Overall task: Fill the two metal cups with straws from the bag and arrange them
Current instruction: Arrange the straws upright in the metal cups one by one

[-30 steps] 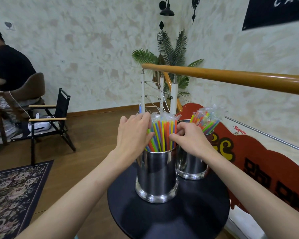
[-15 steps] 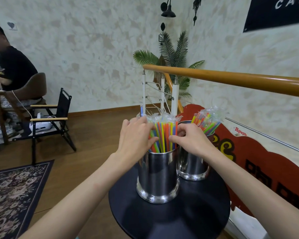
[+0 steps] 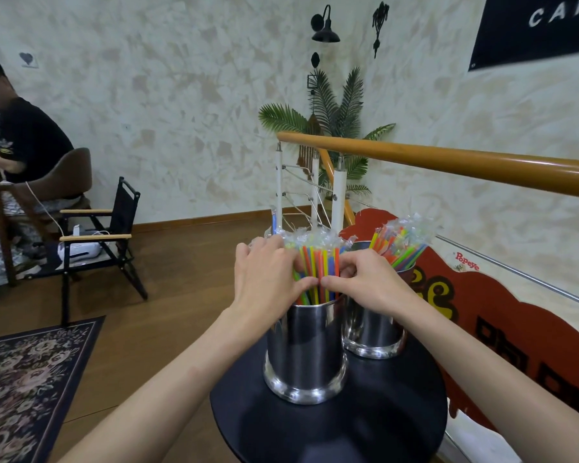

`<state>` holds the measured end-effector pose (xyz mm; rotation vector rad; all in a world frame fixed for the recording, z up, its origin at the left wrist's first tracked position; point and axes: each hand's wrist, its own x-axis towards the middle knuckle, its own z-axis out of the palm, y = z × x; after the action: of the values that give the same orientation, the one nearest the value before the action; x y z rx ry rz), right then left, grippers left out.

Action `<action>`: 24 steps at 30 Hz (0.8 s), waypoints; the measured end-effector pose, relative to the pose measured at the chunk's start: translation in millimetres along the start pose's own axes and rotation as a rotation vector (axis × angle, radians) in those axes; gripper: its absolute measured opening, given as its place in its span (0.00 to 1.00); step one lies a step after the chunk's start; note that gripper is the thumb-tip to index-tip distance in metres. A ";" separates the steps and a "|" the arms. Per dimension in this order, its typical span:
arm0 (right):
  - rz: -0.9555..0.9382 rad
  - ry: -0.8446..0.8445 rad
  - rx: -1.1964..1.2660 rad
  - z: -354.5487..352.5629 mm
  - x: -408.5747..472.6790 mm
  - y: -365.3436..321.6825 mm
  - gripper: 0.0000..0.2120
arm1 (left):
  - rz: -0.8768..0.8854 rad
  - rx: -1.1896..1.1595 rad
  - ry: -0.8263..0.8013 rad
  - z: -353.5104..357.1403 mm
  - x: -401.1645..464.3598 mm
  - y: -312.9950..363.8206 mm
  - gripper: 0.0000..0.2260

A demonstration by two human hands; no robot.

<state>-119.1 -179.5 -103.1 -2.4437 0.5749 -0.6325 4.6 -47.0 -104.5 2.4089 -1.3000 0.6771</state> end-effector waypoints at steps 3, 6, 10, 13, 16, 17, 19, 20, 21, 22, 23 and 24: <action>0.006 0.021 -0.013 1.8 0.2 1.0 0.07 | -0.027 0.065 -0.031 -0.1 4.9 4.6 0.22; 0.022 0.037 -0.022 3.3 -0.6 1.7 0.06 | -0.035 0.098 -0.054 0.7 8.3 8.4 0.20; 0.043 0.050 -0.049 4.6 -0.6 1.6 0.08 | -0.048 0.034 -0.064 0.6 6.5 9.0 0.12; 0.048 0.056 -0.052 5.0 -1.3 1.4 0.08 | -0.064 -0.032 -0.068 0.7 4.7 8.4 0.10; 0.045 0.066 -0.063 6.0 -2.5 0.9 0.08 | -0.080 -0.121 -0.073 0.7 3.9 7.1 0.08; 0.046 0.073 -0.068 6.3 -2.6 0.9 0.08 | -0.083 -0.142 -0.077 0.9 3.9 6.4 0.08; 0.046 0.083 -0.068 7.1 -2.0 1.6 0.08 | -0.088 -0.183 -0.089 0.6 3.6 5.1 0.08; 0.045 0.085 -0.064 7.5 -1.7 2.1 0.08 | -0.088 -0.202 -0.095 0.4 3.3 4.2 0.09; 0.044 0.086 -0.059 7.7 -1.6 2.2 0.08 | -0.085 -0.216 -0.101 0.0 2.8 3.4 0.09; 0.042 0.086 -0.056 7.7 -1.8 2.1 0.08 | -0.080 -0.224 -0.106 -0.3 2.4 2.6 0.09; 0.039 0.084 -0.055 7.8 -1.9 1.8 0.08 | -0.075 -0.230 -0.110 -0.8 2.1 1.7 0.10; 0.034 0.079 -0.055 7.6 -2.1 1.5 0.08 | -0.073 -0.237 -0.111 -1.5 1.8 0.8 0.10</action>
<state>-117.0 -176.5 -110.3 -2.4634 0.6731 -0.7108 4.5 -47.9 -102.3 2.3133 -1.2497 0.3514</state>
